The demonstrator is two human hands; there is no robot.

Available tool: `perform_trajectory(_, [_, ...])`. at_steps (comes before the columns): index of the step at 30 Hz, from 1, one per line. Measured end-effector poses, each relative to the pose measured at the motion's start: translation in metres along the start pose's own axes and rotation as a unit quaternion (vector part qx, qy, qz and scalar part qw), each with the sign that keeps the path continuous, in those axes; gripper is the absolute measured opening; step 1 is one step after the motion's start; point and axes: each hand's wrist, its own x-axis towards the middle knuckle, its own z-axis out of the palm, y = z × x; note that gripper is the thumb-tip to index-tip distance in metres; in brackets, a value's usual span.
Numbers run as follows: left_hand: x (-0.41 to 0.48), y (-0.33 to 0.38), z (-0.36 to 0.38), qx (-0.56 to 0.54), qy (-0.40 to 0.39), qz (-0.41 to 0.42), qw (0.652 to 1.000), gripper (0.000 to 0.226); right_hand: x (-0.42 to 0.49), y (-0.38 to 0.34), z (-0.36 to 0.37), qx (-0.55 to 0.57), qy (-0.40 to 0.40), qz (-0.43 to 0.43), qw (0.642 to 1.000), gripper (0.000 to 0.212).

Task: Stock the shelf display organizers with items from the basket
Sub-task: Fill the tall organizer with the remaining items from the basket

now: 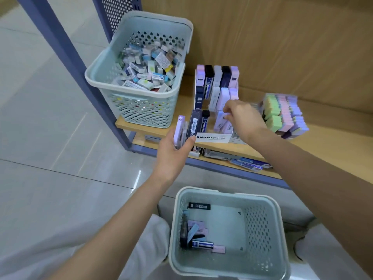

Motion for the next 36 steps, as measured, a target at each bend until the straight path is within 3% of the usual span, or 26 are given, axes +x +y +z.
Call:
perform_trajectory(3, [0.001,0.000,0.000,-0.003,-0.008,-0.010,1.000,0.009,0.013,-0.001,-0.001,-0.045,-0.011,-0.021,0.999,0.022])
perform_trajectory(7, [0.004,-0.001,0.001,-0.007,-0.008,-0.011,1.000,0.030,0.023,-0.006,-0.005,-0.062,-0.034,-0.019,0.997,0.034])
perform_trajectory(13, [0.003,-0.004,0.004,-0.005,-0.006,-0.011,1.000,0.031,0.025,-0.011,-0.009,-0.061,-0.049,-0.027,0.997,0.039])
perform_trajectory(18, [0.004,-0.008,0.004,-0.002,-0.009,-0.015,1.000,0.027,0.024,0.001,-0.012,0.012,-0.051,0.009,0.999,0.029])
perform_trajectory(28, [0.006,-0.004,0.006,-0.018,-0.011,-0.012,1.000,0.028,0.032,0.000,-0.006,0.036,-0.109,-0.020,0.993,0.018])
perform_trajectory(31, [0.006,-0.003,0.006,-0.023,-0.011,-0.013,1.000,0.026,0.027,0.002,-0.001,0.002,-0.084,-0.025,0.996,0.017])
perform_trajectory(36, [0.005,-0.004,0.007,-0.018,-0.013,-0.017,1.000,0.029,0.016,-0.005,0.014,-0.145,-0.001,-0.057,0.988,0.024])
